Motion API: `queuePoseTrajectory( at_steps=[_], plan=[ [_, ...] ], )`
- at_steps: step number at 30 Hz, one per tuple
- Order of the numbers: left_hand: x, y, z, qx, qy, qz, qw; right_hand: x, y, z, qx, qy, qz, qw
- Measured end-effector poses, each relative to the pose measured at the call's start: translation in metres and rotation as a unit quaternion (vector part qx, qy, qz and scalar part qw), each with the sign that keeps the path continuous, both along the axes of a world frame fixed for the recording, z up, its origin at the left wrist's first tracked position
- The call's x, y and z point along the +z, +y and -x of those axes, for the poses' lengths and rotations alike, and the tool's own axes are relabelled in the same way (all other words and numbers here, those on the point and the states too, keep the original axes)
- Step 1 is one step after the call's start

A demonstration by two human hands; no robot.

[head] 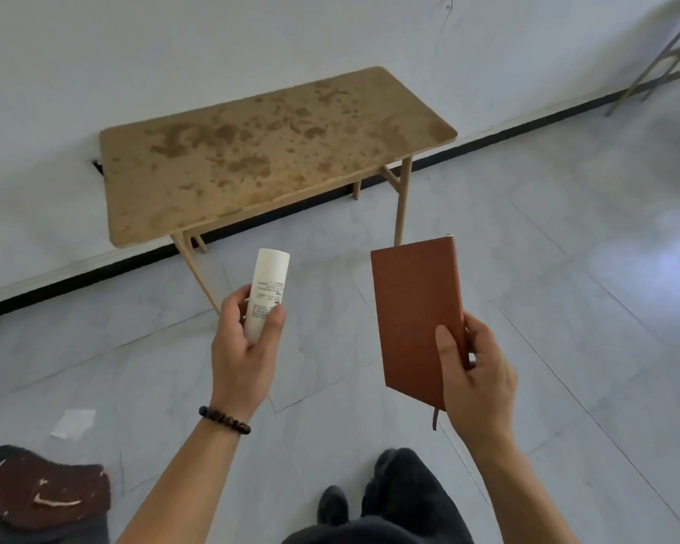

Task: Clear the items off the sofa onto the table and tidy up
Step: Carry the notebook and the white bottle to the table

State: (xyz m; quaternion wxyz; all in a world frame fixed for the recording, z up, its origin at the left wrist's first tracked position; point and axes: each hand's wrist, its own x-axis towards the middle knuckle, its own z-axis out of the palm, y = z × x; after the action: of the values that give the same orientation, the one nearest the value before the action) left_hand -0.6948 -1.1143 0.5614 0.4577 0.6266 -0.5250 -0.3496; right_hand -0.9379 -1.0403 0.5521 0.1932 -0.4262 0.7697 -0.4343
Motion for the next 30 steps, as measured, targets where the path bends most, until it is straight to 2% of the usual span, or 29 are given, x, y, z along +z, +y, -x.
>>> queuePoseTrajectory(
  at_steps=[6,10,18,23,30],
  plan=[
    [-0.034,-0.142,0.063,-0.027,-0.009,-0.005,1.0,-0.043,-0.139,0.056,-0.051,-0.042,-0.008,0.998],
    [-0.041,-0.239,0.101,-0.02,-0.013,-0.027,0.999,-0.054,-0.258,0.098,-0.032,-0.065,-0.02,0.997],
    [-0.001,-0.426,0.141,0.059,-0.004,0.002,0.998,-0.01,-0.488,0.149,0.069,-0.017,-0.022,0.997],
    [-0.031,-0.515,0.155,0.089,0.026,-0.015,0.996,-0.024,-0.592,0.163,0.101,-0.013,-0.04,0.994],
    [-0.061,-0.667,0.167,0.079,0.047,-0.075,0.993,-0.042,-0.736,0.173,0.107,0.03,-0.081,0.99]
  ],
)
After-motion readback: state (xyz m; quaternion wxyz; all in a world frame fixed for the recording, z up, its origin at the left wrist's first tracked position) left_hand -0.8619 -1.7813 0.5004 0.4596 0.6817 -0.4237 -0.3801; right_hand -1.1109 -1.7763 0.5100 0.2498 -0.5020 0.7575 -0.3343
